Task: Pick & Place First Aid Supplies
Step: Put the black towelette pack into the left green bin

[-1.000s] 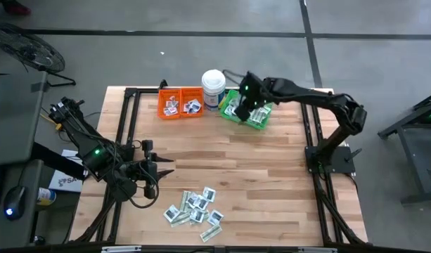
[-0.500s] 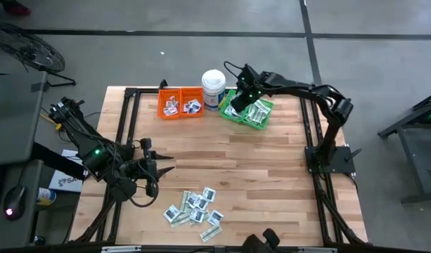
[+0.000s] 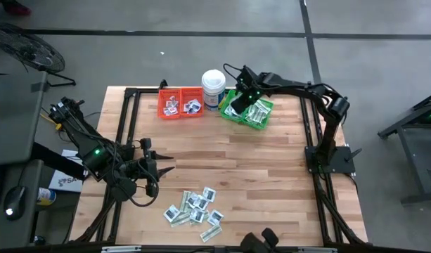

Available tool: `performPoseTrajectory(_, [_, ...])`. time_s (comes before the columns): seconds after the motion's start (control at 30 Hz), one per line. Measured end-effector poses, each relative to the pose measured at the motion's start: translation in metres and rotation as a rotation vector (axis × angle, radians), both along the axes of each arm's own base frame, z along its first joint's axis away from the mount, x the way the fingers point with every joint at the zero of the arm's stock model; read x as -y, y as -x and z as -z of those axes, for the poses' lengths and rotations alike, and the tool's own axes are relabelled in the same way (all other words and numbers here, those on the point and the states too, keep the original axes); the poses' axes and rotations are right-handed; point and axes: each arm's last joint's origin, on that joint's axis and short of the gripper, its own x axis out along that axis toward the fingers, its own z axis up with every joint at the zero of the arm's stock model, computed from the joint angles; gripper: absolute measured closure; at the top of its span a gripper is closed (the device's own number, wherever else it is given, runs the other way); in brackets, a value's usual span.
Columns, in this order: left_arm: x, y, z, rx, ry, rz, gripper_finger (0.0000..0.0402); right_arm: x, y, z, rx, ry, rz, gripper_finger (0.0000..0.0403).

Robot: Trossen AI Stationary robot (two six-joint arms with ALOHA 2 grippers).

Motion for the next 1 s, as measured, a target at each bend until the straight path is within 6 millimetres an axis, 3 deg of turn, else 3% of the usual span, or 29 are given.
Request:
performPoseTrajectory(0.33, [0.000, 0.000, 0.000, 0.002, 0.021, -0.003, 0.0264, -0.006, 0.002, 0.000, -0.017, -0.049, -0.008, 0.0292])
performPoseTrajectory(0.53, [0.002, 0.000, 0.001, -0.037, 0.062, 0.046, 0.0264, -0.023, 0.001, -0.025, 0.033, 0.003, -0.103, 0.0263])
performPoseTrajectory(0.73, [0.003, 0.001, 0.003, -0.072, 0.060, 0.086, 0.0264, -0.069, -0.014, -0.049, 0.120, 0.019, -0.335, 0.0261])
performPoseTrajectory(1.0, [0.002, 0.002, 0.004, -0.094, 0.042, 0.095, 0.0264, -0.160, -0.041, -0.057, 0.142, 0.037, -0.602, 0.0260])
